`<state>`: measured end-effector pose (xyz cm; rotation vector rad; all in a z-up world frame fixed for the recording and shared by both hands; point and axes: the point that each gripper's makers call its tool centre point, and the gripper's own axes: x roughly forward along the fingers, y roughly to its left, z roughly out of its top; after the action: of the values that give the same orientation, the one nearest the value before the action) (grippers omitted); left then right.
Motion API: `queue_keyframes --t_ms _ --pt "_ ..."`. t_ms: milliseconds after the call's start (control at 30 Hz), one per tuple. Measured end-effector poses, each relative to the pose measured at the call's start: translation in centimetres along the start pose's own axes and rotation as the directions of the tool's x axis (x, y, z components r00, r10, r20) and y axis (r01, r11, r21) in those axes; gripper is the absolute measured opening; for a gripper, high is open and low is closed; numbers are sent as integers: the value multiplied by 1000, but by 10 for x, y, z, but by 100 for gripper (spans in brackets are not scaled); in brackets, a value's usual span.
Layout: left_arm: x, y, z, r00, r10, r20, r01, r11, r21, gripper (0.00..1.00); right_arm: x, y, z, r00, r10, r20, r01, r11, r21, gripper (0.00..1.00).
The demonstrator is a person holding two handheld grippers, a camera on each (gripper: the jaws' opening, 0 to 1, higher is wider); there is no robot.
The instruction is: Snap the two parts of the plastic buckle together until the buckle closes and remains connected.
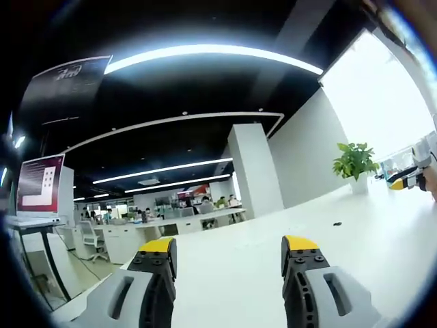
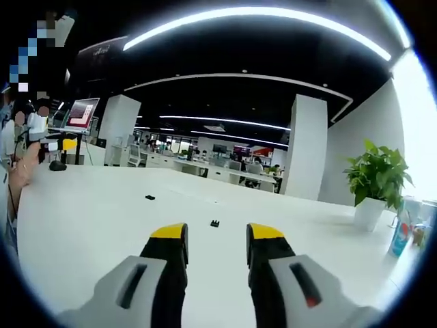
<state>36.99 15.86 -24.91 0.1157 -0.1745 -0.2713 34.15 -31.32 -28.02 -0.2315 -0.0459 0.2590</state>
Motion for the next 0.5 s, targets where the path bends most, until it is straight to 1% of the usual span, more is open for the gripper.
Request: queue_keyframes --t_ms 167,267,300,367,500 --pt "0 0 -1 1000 0 -5 0 1000 1 62 -1 0 5 1000 0 26 0 1000 20 29" --pt "0 0 -2 1000 0 -8 0 1000 3 62 -1 -4 4 999 -23 26 22 999 25 30" --pt "0 0 -2 1000 1 -9 -1 1000 3 62 -2 -6 7 998 -34 47 32 999 30 30" --pt "0 0 -2 1000 1 -11 -1 1000 3 62 -4 -6 13 996 -33 82 28 998 60 31" --pt "0 0 -3 1000 0 -12 0 1000 2 62 -3 -5 12 996 -21 82 15 997 71 31"
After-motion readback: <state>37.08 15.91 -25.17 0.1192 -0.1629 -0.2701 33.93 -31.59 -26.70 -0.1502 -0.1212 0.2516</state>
